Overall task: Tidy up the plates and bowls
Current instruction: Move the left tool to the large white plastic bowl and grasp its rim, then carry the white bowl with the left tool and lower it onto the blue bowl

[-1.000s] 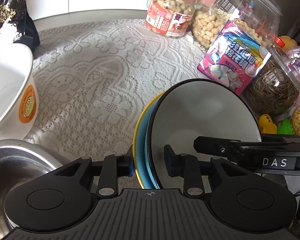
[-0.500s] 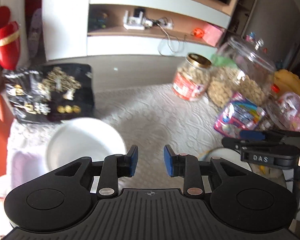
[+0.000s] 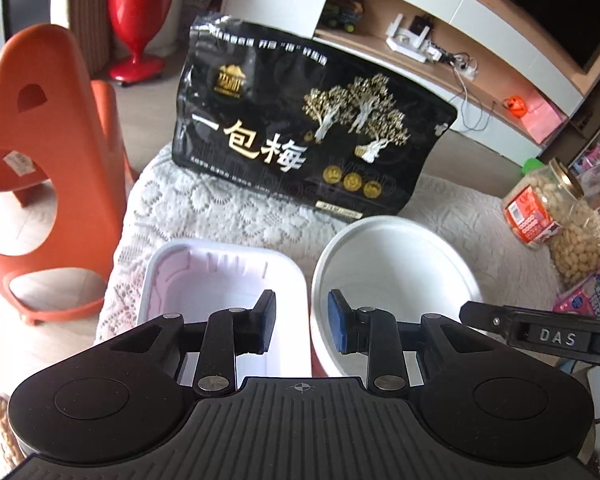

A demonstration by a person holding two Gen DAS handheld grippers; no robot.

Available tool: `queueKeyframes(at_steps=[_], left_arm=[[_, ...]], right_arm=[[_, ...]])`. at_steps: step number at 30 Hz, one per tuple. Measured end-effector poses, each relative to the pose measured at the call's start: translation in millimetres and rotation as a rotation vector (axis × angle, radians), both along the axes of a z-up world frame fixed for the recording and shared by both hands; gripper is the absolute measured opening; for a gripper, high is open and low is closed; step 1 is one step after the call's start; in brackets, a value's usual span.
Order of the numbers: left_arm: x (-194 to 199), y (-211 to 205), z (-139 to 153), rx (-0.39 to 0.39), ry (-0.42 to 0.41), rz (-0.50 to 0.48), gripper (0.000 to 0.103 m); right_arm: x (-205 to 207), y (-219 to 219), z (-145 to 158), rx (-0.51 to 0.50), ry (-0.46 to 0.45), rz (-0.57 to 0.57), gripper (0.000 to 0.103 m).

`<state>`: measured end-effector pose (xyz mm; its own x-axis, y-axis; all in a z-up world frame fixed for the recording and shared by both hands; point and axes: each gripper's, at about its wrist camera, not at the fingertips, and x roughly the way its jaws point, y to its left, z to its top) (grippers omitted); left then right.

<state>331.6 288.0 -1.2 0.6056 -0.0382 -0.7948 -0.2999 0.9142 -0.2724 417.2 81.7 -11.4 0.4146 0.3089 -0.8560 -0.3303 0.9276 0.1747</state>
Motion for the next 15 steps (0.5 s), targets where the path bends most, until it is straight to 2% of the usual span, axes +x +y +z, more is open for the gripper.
queueKeyframes(at_steps=[2,3,4,5,6,8,10,12,15], left_arm=[[0,-1,-15,-0.021,0.028,-0.005,0.031],[1,-3,-21,-0.042,0.035,-0.013,0.031],[2,-5,-25,-0.074,0.039,-0.027,0.030],[1,-9,-25,-0.110,0.036,-0.048,0.025],[-1,-15,-20,-0.118,0.026,-0.069,0.030],[-7,-33,2,-0.053,-0.031,-0.118,0.029],[-16,-52,26,-0.019,-0.094,-0.171,0.028],[-27,-71,48,-0.024,-0.153,-0.234,0.029],[-44,-101,73,-0.052,-0.218,-0.323,0.031]], right_arm=[[4,7,-17,-0.019,0.034,0.003,0.045],[4,9,-22,-0.019,0.056,0.012,0.027],[3,10,-25,-0.005,0.077,0.023,0.021],[0,7,-22,0.019,0.089,0.031,0.016],[-5,5,-15,0.030,0.078,0.033,0.017],[-19,-4,9,0.013,-0.006,0.048,0.016],[-33,-20,40,-0.002,-0.092,0.063,0.016],[-46,-42,67,-0.019,-0.150,0.061,0.016],[-66,-84,98,-0.022,-0.184,0.034,0.016]])
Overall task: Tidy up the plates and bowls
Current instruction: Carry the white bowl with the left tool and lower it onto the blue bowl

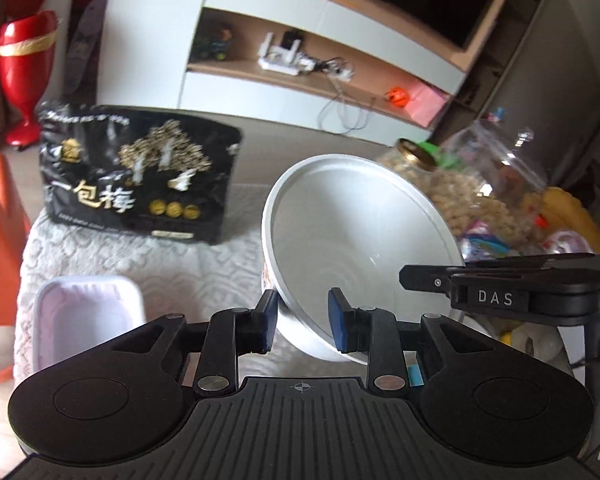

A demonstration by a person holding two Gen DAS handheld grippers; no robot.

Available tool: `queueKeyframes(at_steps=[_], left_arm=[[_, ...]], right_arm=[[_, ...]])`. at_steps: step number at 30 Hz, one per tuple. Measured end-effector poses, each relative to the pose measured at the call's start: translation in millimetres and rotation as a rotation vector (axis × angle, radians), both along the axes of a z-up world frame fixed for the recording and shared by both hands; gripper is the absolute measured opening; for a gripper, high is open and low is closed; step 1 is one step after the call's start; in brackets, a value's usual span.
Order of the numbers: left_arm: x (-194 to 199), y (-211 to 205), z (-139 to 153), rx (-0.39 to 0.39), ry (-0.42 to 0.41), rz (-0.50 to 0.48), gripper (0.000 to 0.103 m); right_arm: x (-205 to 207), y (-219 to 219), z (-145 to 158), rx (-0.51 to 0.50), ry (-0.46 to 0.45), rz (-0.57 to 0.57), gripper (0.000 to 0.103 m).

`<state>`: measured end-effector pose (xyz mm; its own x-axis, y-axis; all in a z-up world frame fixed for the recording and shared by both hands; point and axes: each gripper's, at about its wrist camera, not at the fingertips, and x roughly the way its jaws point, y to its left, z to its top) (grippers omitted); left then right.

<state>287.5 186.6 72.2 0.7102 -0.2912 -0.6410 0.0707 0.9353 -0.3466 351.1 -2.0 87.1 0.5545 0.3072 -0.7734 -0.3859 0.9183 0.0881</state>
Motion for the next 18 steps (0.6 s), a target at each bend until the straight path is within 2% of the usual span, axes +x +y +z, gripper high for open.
queueKeyframes(at_steps=[4,9,18], left_arm=[[-21,-47,14,0.002,-0.047,-0.114,0.032],[-30,-91,-5,-0.013,-0.024,-0.221,0.032],[-25,-114,-40,-0.032,0.041,-0.273,0.030]], right_arm=[[-29,-51,22,-0.012,-0.026,-0.056,0.018],[-50,-90,18,-0.084,-0.033,-0.109,0.020],[-48,-109,-10,-0.112,0.022,-0.158,0.020]])
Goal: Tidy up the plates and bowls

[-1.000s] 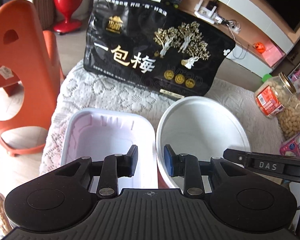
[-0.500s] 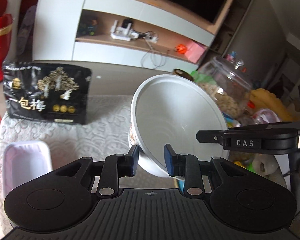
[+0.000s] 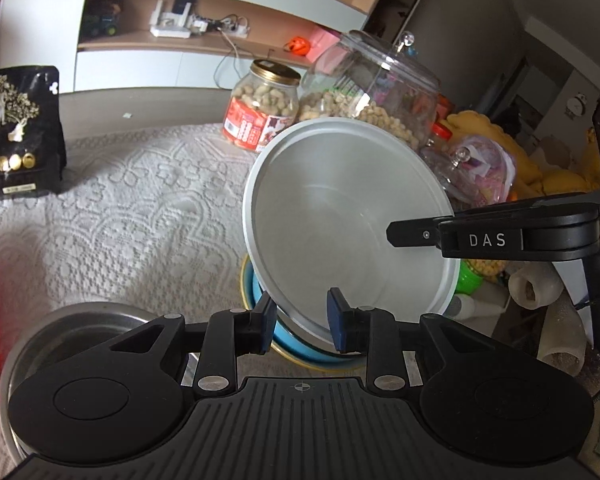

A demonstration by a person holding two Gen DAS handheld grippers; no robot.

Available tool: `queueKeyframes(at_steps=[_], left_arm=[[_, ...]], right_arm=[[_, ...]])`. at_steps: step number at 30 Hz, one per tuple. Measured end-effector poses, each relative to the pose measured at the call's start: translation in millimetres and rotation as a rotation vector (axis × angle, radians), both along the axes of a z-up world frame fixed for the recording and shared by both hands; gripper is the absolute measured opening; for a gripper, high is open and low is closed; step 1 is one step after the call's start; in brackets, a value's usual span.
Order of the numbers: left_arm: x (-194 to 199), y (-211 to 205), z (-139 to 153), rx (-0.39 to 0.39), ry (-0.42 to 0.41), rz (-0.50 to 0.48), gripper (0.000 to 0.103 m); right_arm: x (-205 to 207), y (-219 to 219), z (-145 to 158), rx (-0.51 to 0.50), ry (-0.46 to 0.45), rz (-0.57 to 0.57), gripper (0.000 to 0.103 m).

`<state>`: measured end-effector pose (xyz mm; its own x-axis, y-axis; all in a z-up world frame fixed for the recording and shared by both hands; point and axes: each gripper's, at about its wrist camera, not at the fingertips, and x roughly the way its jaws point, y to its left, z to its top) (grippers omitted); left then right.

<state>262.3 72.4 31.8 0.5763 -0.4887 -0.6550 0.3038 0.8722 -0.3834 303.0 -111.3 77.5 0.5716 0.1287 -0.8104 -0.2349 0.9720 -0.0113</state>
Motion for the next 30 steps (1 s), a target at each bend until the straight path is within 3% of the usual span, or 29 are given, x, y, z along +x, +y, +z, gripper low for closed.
queueKeyframes(at_steps=[6,15,22,30], left_arm=[[2,-8,-10,0.001,0.021,-0.052,0.030],[-1,-4,-2,-0.019,0.006,-0.041,0.030],[0,0,1,-0.017,0.004,-0.021,0.030],[-14,23,37,-0.009,-0.065,0.001,0.030]], right_arm=[[9,-5,-15,-0.042,0.011,-0.022,0.023],[12,-21,-23,0.012,0.087,-0.046,0.026],[4,-18,-14,-0.021,0.039,-0.043,0.038],[-29,-6,10,-0.033,-0.116,-0.003,0.039]])
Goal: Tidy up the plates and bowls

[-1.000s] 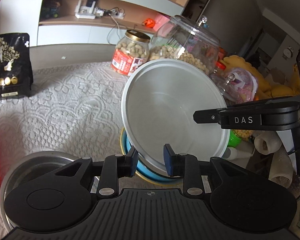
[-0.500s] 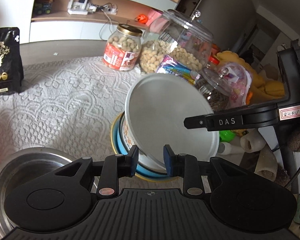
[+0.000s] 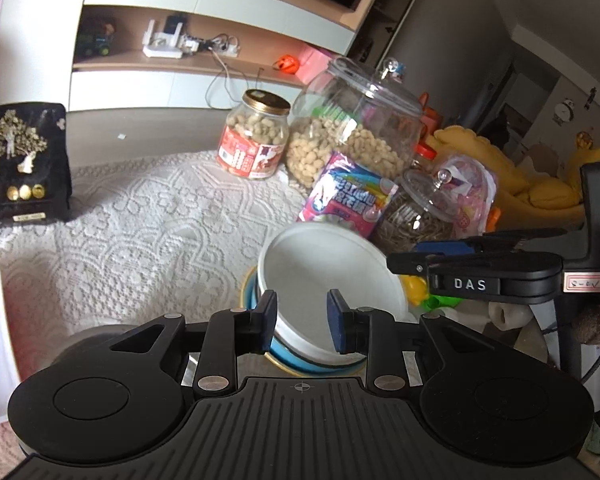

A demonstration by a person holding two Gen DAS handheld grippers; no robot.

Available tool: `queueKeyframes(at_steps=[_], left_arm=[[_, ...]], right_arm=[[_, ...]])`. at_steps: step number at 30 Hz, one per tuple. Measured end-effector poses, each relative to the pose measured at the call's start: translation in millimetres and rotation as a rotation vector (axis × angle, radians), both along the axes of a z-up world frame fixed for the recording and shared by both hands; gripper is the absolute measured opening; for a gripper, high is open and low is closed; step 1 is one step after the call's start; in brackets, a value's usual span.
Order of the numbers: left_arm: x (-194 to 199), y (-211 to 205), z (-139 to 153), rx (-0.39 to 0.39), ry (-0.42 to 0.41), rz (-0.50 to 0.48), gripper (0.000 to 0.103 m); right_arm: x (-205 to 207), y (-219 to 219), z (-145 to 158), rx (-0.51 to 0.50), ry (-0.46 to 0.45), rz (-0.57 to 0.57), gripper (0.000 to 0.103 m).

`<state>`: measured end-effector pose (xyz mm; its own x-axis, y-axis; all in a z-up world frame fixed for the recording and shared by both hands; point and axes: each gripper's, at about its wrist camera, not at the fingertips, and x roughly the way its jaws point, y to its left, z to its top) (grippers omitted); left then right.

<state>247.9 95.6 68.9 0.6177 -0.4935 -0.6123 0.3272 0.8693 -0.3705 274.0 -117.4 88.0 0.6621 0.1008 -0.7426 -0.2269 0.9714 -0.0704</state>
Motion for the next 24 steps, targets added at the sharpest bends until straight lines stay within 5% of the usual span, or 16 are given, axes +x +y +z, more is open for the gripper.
queueKeyframes(at_steps=[5,13,24], left_arm=[[-16,40,-3,0.102,0.041,0.131,0.030],[-50,111,-53,0.142,0.143,0.414,0.030],[-53,122,-87,0.183,0.203,0.457,0.030]], right_arm=[[-27,28,15,0.099,-0.062,0.098,0.045],[-59,81,-26,0.222,0.046,0.182,0.048],[-68,102,-90,0.224,0.028,0.013,0.048]])
